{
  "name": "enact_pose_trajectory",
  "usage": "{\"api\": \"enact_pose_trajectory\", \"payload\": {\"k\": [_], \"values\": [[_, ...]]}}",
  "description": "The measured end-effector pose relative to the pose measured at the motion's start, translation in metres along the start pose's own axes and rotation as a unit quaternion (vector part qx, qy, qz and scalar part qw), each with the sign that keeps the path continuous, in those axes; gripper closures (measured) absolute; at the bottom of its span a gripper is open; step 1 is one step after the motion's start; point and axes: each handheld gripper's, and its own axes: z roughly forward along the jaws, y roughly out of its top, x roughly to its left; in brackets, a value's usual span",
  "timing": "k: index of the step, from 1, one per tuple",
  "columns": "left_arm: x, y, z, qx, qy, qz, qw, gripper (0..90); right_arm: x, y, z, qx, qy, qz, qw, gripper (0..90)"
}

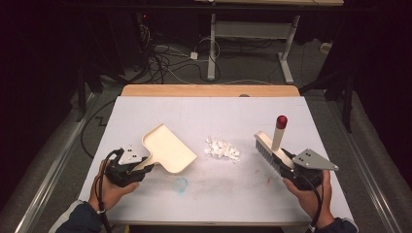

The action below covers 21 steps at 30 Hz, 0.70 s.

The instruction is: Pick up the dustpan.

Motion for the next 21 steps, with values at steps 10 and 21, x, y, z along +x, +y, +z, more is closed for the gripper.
{"api": "enact_pose_trajectory", "payload": {"k": [10, 21], "values": [[-0.0054, 0.0003, 0.0055, 0.011, -0.018, 0.011, 0.9997, 64.1, -0.0009, 0.0007, -0.0005, -0.003, -0.004, 0.003, 1.0, 68.1], [-0.0064, 0.0009, 0.0097, 0.02, -0.035, 0.009, 0.9991, 64.0, -0.0029, 0.007, 0.0027, -0.021, -0.009, 0.004, 0.9997, 68.1]]}}
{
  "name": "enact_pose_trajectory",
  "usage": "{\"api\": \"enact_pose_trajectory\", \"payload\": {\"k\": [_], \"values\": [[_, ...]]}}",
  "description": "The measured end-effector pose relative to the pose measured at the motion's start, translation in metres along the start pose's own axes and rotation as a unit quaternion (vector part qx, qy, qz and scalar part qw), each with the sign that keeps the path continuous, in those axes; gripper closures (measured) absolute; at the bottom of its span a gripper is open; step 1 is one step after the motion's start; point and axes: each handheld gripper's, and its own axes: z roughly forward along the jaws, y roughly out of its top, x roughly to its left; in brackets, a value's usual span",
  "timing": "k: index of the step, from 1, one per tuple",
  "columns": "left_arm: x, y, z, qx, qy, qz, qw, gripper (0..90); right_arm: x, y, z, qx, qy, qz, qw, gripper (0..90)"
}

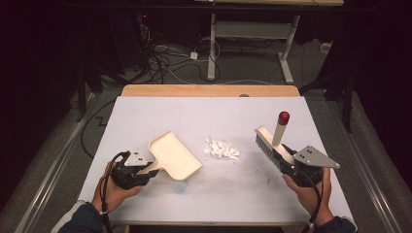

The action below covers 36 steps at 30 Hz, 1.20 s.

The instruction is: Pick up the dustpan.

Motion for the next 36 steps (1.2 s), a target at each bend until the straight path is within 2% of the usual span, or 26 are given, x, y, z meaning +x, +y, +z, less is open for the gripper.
{"api": "enact_pose_trajectory", "payload": {"k": [8, 14, 19, 24, 32, 36], "values": [[-0.003, 0.002, 0.002, 0.004, -0.014, 0.003, 0.9999, 64.0, -0.005, 0.01, 0.015, -0.013, 0.009, 0.023, 0.9996, 68.1], [-0.003, 0.003, 0.007, 0.016, -0.026, 0.004, 0.9995, 64.0, -0.003, 0.019, 0.036, -0.017, 0.014, 0.029, 0.9993, 68.1], [-0.005, 0.004, 0.011, 0.026, -0.037, 0.006, 0.999, 64.0, -0.005, 0.025, 0.054, -0.024, 0.021, 0.047, 0.9984, 68.1], [-0.005, 0.006, 0.016, 0.032, -0.045, 0.006, 0.9984, 63.9, -0.002, 0.03, 0.07, -0.027, 0.021, 0.048, 0.9983, 68.1], [0.0, 0.009, 0.022, 0.039, -0.065, -0.006, 0.9971, 63.9, 0.002, 0.033, 0.091, -0.017, 0.027, 0.049, 0.9983, 68.1], [0.001, 0.012, 0.023, 0.04, -0.067, -0.008, 0.9969, 63.9, 0.005, 0.033, 0.097, -0.01, 0.03, 0.044, 0.9985, 68.1]]}}
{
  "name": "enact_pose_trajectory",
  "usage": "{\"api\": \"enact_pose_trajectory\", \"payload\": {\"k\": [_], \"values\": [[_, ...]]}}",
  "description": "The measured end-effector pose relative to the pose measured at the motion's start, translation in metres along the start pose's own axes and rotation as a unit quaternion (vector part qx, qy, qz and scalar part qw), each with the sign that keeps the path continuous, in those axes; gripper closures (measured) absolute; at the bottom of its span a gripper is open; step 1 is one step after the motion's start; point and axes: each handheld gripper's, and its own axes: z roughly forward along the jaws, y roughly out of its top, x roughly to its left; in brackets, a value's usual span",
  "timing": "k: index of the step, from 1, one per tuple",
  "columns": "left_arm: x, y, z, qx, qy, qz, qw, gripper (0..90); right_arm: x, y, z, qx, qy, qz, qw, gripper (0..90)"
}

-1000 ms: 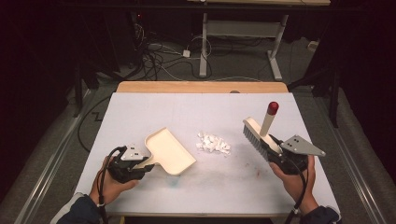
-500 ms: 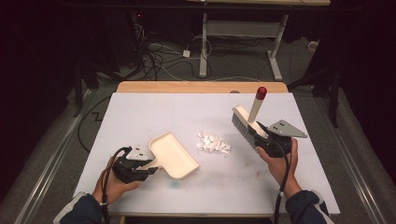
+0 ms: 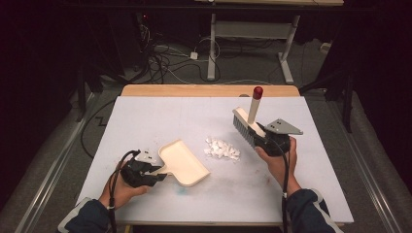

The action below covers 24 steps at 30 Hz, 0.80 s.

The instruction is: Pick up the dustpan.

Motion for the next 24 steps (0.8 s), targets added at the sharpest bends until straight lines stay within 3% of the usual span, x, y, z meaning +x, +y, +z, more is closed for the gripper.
{"api": "enact_pose_trajectory", "payload": {"k": [6, 12, 24], "values": [[-0.002, 0.003, 0.0, 0.004, 0.006, 0.006, 1.0, 63.9, 0.001, 0.001, 0.001, -0.002, -0.003, -0.007, 1.0, 68.1], [-0.002, 0.004, 0.001, 0.006, 0.006, 0.007, 0.9999, 63.9, 0.001, 0.0, 0.004, 0.0, -0.004, 0.0, 1.0, 68.1], [-0.002, 0.007, 0.003, 0.008, 0.002, 0.014, 0.9999, 63.8, 0.002, -0.001, 0.022, 0.003, -0.006, 0.004, 1.0, 68.1]]}}
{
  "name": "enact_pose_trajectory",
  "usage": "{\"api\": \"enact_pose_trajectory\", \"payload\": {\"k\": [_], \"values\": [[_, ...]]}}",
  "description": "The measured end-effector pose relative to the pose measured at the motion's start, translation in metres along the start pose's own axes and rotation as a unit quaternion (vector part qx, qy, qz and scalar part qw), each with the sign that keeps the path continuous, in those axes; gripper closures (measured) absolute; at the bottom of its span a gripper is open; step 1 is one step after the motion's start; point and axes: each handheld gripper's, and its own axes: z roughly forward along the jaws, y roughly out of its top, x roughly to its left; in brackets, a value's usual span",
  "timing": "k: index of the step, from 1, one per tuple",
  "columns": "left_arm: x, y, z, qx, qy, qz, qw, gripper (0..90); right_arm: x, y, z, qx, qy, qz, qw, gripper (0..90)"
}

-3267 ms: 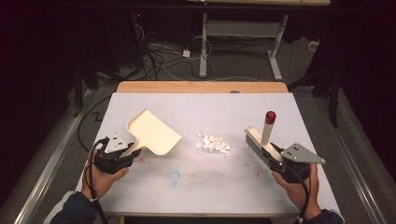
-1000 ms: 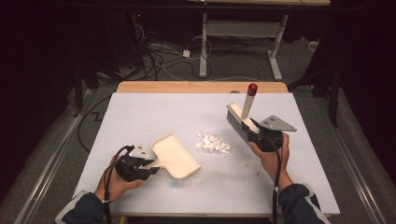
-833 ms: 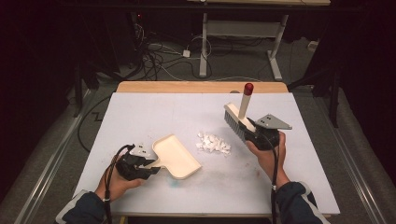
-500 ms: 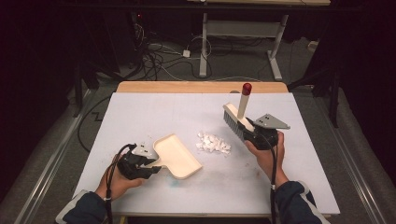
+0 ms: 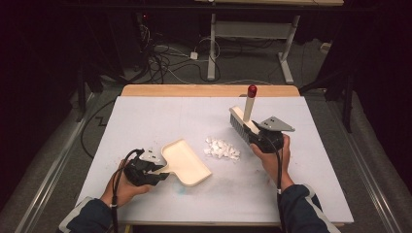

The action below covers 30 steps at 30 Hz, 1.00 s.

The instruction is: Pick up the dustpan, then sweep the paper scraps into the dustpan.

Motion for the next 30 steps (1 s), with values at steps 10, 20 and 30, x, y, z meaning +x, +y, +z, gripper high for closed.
{"api": "enact_pose_trajectory", "payload": {"k": [10, 20, 30], "values": [[-0.002, 0.002, 0.001, 0.002, 0.0, 0.004, 1.0, 63.8, 0.003, -0.003, 0.005, 0.008, 0.0, -0.005, 1.0, 68.1], [-0.002, 0.004, 0.002, 0.004, -0.002, 0.004, 1.0, 63.8, 0.005, -0.012, 0.012, 0.013, -0.006, -0.007, 0.9999, 68.1], [-0.004, 0.008, 0.004, 0.007, -0.002, 0.008, 0.9999, 63.8, 0.025, -0.014, 0.013, 0.015, 0.012, -0.011, 0.9998, 68.1]]}}
